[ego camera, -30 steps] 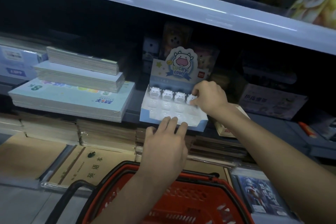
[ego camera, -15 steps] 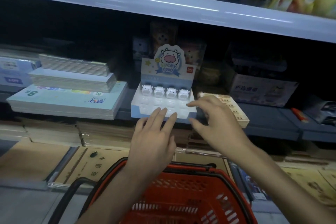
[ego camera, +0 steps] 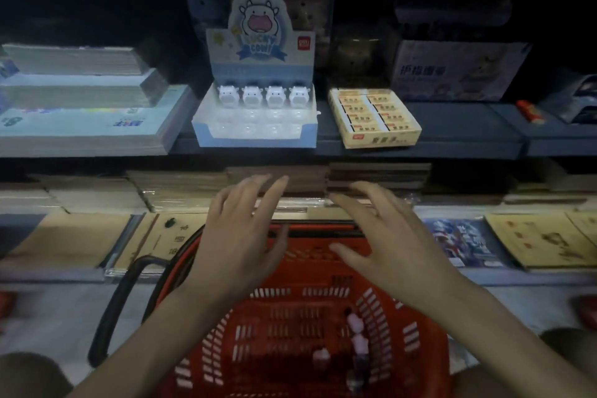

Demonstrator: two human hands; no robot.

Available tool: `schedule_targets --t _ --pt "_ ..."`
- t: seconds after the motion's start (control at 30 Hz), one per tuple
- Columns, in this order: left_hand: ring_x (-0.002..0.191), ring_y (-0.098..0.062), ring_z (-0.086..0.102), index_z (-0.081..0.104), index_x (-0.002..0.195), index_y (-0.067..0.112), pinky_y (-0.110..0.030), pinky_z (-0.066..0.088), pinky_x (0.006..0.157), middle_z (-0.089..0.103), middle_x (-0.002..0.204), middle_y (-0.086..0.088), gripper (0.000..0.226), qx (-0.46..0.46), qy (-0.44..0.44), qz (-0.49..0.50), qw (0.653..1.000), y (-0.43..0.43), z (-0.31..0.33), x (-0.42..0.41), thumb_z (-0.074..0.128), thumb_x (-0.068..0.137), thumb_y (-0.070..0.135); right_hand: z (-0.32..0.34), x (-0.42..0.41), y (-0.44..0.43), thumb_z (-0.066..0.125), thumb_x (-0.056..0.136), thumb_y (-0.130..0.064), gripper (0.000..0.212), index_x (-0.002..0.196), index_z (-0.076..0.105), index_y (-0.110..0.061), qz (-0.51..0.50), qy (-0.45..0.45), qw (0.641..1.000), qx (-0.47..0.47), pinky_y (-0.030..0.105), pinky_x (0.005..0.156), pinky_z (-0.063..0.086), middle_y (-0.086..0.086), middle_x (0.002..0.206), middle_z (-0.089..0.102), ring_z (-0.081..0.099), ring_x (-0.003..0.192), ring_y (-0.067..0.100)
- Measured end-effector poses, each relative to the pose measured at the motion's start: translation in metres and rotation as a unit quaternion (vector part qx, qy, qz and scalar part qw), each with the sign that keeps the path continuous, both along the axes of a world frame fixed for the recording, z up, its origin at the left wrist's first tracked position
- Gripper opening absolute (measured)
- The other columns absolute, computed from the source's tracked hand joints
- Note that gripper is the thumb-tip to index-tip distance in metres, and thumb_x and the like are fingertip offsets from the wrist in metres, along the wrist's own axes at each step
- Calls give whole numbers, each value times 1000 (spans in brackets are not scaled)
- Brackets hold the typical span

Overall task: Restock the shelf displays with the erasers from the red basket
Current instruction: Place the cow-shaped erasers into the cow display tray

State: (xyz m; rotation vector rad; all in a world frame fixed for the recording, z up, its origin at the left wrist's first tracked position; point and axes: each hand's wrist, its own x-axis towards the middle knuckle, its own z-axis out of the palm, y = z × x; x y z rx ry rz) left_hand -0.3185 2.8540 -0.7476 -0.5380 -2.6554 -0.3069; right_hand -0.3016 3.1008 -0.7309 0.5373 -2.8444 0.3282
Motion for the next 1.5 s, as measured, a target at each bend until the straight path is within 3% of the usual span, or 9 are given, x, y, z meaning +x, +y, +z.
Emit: schedule_targets --t 0.27,0.37,0.47,0.57,0.67,0.83,1.07,1.3,1.5 --pt "138 -36 48 43 154 16 -56 37 113 50 151 -16 67 -88 -66 13 994 -13 -57 22 52 96 49 -66 24 26 61 91 -61 77 157 37 -27 33 -98 993 52 45 114 42 7 157 35 42 143 30" --pt "137 -42 49 46 152 15 -59 37 112 50 150 -22 68 -129 -96 23 987 -26 -84 29 60 95 48 -102 30 39 60 94 -57 79 160 29 -28 21 -184 976 113 43 117 36 9 160 30 37 145 33" --pt "137 -44 49 47 152 15 -61 37 113 52 148 -24 73 -167 -128 46 976 -44 -108 35 68 92 48 -132 45 54 60 94 -49 73 158 35 -24 9 -231 961 152 44 114 37 13 156 35 40 142 38" --pt "140 -42 45 42 155 15 -59 28 119 51 149 -24 80 -201 -161 72 964 -71 -129 43 69 88 50 -147 61 63 62 91 -36 56 145 53 -22 26 -230 958 171 44 100 50 11 143 51 54 127 37" --pt "141 -44 42 41 156 8 -54 0 127 52 147 -26 86 -231 -177 90 952 -92 -141 53 74 84 41 -154 72 65 75 80 -26 42 121 70 -20 60 -176 965 183 39 85 57 8 120 67 68 104 33" --pt "153 -40 29 40 158 15 -76 -4 117 48 156 -19 88 -278 -173 107 939 -87 -141 84 67 83 53 -168 95 65 84 65 -25 51 114 72 -16 91 -146 958 228 40 86 57 10 105 68 67 96 33" --pt "158 -35 20 38 160 13 -79 0 116 47 157 -20 86 -302 -186 127 927 -89 -151 125 62 87 52 -183 119 57 64 81 -37 39 116 71 -21 55 -253 902 345 45 96 46 11 122 64 58 114 34" --pt "161 -32 9 33 162 15 -77 -5 118 44 161 -17 86 -285 -170 131 934 -90 -156 136 52 90 57 -228 90 35 51 99 -46 56 148 47 -20 59 -283 885 365 41 111 37 12 154 44 47 134 34" --pt "162 -31 1 29 164 15 -76 -8 119 38 165 -15 80 -290 -164 139 932 -89 -160 144 35 96 57 -262 43 18 67 89 -23 63 149 47 -24 48 -302 864 400 43 109 41 15 152 40 46 135 36"
